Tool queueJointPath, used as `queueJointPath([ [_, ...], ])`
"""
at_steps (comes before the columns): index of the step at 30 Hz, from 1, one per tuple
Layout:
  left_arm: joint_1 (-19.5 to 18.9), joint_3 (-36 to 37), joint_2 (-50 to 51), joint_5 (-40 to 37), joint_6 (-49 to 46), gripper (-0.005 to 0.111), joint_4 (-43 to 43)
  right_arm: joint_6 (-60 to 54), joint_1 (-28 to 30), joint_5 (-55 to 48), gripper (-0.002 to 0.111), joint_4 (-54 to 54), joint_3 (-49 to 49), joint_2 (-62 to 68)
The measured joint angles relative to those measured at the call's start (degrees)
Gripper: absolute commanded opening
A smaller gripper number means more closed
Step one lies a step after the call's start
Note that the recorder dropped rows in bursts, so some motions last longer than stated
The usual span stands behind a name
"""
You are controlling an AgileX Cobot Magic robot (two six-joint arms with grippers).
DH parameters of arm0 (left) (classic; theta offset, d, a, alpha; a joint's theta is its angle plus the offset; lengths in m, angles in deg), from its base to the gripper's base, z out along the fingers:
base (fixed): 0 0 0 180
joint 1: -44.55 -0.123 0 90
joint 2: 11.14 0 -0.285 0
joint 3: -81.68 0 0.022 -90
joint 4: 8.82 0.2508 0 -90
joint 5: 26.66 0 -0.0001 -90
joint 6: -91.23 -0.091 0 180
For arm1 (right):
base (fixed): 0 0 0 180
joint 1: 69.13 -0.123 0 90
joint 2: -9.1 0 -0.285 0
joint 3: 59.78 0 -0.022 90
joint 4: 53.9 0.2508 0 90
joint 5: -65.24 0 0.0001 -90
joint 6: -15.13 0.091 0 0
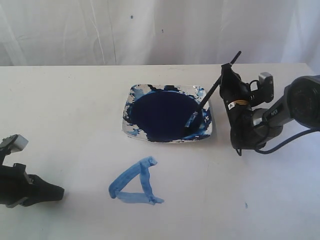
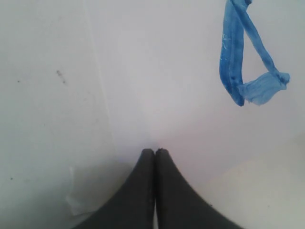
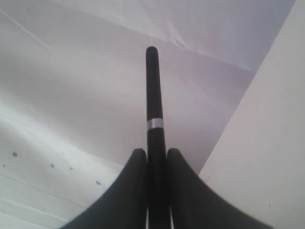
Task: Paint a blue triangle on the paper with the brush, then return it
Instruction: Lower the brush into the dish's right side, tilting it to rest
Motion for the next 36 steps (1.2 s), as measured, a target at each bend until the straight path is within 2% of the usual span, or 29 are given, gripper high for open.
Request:
queueJointPath([
  [8, 0.0, 0.0, 0.0, 0.0, -0.2, 0.000, 0.0, -2.0, 0.0, 0.0, 0.003, -1.2, 0.0, 0.1],
  [13, 0.0, 0.0, 0.0, 0.0, -0.2, 0.000, 0.0, -2.9, 0.0, 0.0, 0.028, -1.8, 0.0, 0.2],
  [25, 0.0, 0.0, 0.0, 0.0, -0.2, 0.000, 0.0, -4.5, 0.0, -0.3, 0.062, -3.7, -0.2, 0.3],
  [27, 0.0, 0.0, 0.0, 0.0, -0.2, 0.000, 0.0, -6.0, 0.0, -0.4, 0.065, -4.8, -0.2, 0.3],
  [36, 0.0, 0.0, 0.0, 0.0, -0.2, 0.000, 0.0, -16.7, 0.0, -0.9, 0.065, -13.0, -0.3, -1.9],
])
